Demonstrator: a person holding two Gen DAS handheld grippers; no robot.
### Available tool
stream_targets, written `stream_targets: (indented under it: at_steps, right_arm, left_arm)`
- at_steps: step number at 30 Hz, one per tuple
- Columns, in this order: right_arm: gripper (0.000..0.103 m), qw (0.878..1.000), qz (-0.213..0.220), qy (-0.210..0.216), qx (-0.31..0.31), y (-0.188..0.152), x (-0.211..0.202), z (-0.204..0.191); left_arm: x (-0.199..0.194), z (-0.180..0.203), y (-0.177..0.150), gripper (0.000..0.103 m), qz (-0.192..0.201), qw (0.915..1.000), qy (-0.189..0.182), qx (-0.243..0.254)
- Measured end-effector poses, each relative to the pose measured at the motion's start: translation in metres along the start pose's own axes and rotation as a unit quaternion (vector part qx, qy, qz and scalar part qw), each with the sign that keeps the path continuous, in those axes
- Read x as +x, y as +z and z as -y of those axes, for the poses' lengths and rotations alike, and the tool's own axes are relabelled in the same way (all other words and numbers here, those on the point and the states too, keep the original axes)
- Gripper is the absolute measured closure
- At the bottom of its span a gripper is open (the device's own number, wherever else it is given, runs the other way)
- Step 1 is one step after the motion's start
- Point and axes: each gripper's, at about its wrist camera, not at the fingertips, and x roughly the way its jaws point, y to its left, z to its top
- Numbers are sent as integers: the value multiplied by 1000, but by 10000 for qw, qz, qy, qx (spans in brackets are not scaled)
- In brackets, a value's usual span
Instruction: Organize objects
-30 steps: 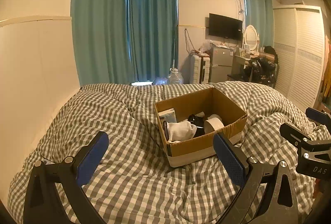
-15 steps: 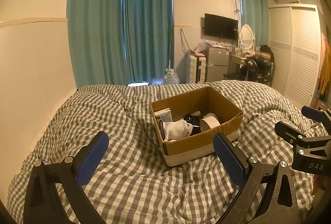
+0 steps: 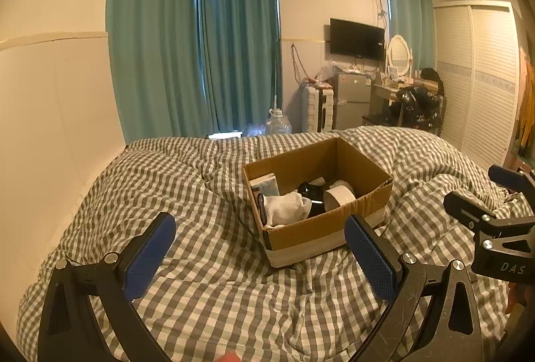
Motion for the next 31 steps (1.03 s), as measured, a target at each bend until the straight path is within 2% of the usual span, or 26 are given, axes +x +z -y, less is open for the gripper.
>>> stream_targets:
  at_steps: [10, 25, 31]
  right_arm:
    - [2, 10000, -20, -8, -81, -2, 2, -6]
    - [2, 9998, -1, 46, -202, -5, 3, -12]
    - [2, 9996, 53, -9, -286, -7, 2, -12]
  left_arm:
    - [-2, -4, -5, 0, -11, 9998, 168, 59]
    - [-2, -4, -6, 0, -117, 9998, 164, 66]
    - [-5, -4, -7, 0, -10, 9997, 226, 81]
